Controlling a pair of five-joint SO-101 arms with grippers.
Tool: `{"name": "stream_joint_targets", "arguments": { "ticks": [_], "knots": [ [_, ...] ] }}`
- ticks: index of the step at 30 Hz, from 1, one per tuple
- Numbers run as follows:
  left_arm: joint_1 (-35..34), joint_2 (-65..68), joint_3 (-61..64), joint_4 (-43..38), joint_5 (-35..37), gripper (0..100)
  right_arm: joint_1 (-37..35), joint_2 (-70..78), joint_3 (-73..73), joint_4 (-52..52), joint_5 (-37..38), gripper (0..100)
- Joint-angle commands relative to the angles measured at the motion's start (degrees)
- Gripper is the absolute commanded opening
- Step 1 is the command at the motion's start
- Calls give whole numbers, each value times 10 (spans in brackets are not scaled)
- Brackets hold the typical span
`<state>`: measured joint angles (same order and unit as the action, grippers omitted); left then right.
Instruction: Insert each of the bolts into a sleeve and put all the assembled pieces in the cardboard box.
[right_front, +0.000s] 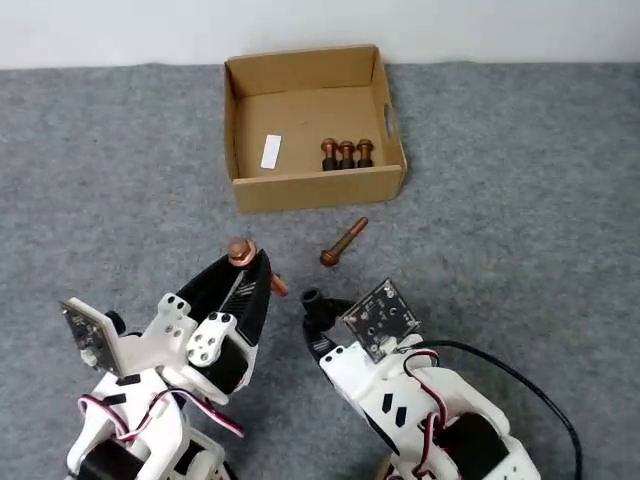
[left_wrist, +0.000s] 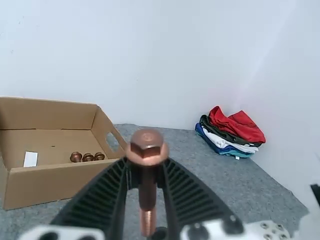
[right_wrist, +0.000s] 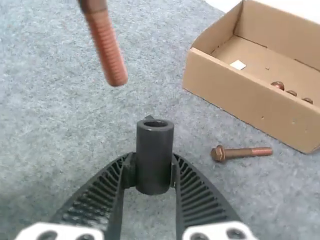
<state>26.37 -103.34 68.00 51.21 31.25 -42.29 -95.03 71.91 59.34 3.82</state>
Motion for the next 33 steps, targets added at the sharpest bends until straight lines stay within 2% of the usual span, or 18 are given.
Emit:
{"name": "stream_joint_targets", "arguments": {
  "ticks": [1,13,24,33],
  "knots": [
    [4,-3,-3,-20,4,5,-5,-4,-8,-17,25,8],
    [17,-4,19,-20,17,5,-6,-1,-11,-62,89,8],
    [33,-3,22,-44,27,5,-39,0,-8,-62,89,8],
    [33,-4,31,-40,25,5,-21,-3,-9,-60,89,8]
  ]
}}
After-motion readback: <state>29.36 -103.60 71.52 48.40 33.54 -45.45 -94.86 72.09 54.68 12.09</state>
